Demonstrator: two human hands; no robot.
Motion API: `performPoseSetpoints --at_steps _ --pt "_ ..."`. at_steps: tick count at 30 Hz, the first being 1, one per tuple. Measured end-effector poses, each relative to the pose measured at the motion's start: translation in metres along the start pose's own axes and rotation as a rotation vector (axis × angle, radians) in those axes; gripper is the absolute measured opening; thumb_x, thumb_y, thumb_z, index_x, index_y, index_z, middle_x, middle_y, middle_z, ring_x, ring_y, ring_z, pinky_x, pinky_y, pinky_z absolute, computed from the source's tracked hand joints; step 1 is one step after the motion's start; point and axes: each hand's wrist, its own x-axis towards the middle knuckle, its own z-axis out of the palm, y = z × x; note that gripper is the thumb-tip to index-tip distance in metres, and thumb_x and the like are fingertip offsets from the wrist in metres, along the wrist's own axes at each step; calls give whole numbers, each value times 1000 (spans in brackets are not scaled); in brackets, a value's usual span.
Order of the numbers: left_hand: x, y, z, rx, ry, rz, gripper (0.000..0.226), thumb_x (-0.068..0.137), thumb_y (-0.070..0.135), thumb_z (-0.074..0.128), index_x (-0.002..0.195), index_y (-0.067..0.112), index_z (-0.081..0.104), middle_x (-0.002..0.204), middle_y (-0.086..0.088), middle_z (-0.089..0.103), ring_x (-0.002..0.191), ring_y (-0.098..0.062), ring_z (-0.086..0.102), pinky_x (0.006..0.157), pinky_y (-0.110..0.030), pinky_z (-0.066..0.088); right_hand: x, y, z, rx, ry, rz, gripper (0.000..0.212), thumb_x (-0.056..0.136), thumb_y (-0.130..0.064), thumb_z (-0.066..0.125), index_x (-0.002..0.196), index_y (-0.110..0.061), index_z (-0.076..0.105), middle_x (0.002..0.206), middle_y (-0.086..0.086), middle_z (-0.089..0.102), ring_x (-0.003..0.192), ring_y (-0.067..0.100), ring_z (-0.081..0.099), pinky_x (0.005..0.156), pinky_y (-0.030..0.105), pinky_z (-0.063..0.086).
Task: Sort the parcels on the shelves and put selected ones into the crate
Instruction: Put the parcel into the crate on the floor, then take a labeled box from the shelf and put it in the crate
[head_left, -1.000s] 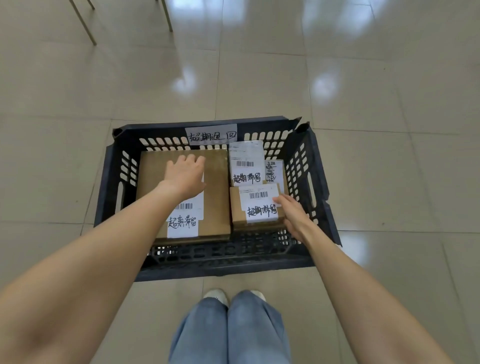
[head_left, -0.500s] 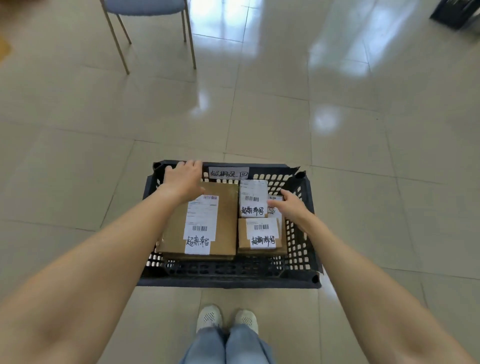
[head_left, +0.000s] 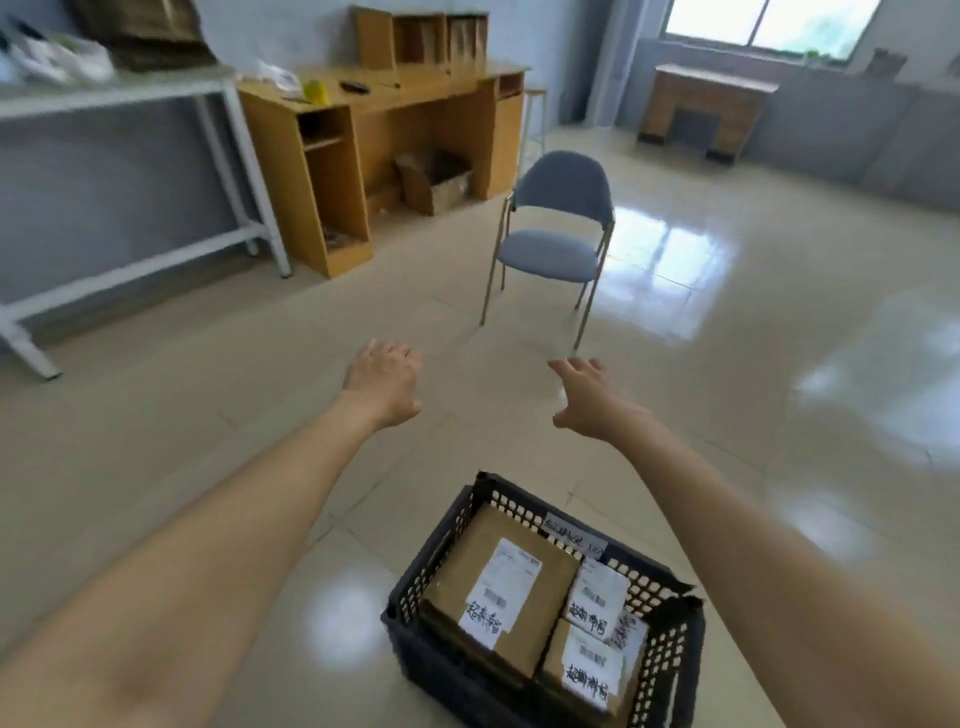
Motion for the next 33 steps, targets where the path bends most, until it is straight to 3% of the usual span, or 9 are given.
performPoseSetpoints --at_steps 4,9,17,24,26,29,33 --pt "-83 -73 -27 -29 51 -257 66 86 37 59 143 11 36 144 -9 43 134 -27 37 115 -39 20 3 -87 -42 -104 45 -240 79 85 -30 69 150 -17 26 148 8 38 135 31 33 104 42 38" --pt "-228 -168 -37 -9 94 -544 61 83 31 59 137 11 40 138 -9 48 128 -28 41 113 -38 26 -19 -238 -66 -191 102 -529 79 84 -32 71 149 -18 29 148 8 39 136 30 33 106 42 37" --pt "-524 -282 -29 -95 86 -1088 64 80 21 64 137 7 37 134 -11 46 125 -33 44 102 -41 40 -147 -519 -53 -250 141 -1066 80 82 -33 72 149 -18 30 151 7 34 140 29 29 110 41 31" --pt "-800 -303 -10 -54 21 -1401 40 88 18 56 125 6 44 124 -14 50 114 -31 48 86 -40 46 -331 -726 3 -260 139 -1447 83 82 -34 72 150 -18 28 151 7 33 140 30 28 111 41 29" --pt "-870 -295 -3 -67 0 -1506 44 87 18 57 127 6 42 126 -13 47 116 -31 46 84 -39 46 -388 -773 22 -258 146 -1556 82 83 -34 71 150 -18 28 152 8 33 139 30 29 111 41 29" --pt "-959 -272 10 -85 -44 -1663 57 85 21 61 135 4 38 133 -15 45 123 -32 45 93 -40 45 -473 -828 51 -264 140 -1713 81 84 -31 70 151 -17 26 154 8 31 140 31 27 113 41 26" --pt "-1056 -239 20 -116 -61 -1868 54 85 22 62 132 6 41 127 -14 47 118 -31 46 88 -38 45 -573 -885 82 -283 130 -1906 79 84 -32 69 150 -16 27 151 9 33 140 32 28 112 42 27"
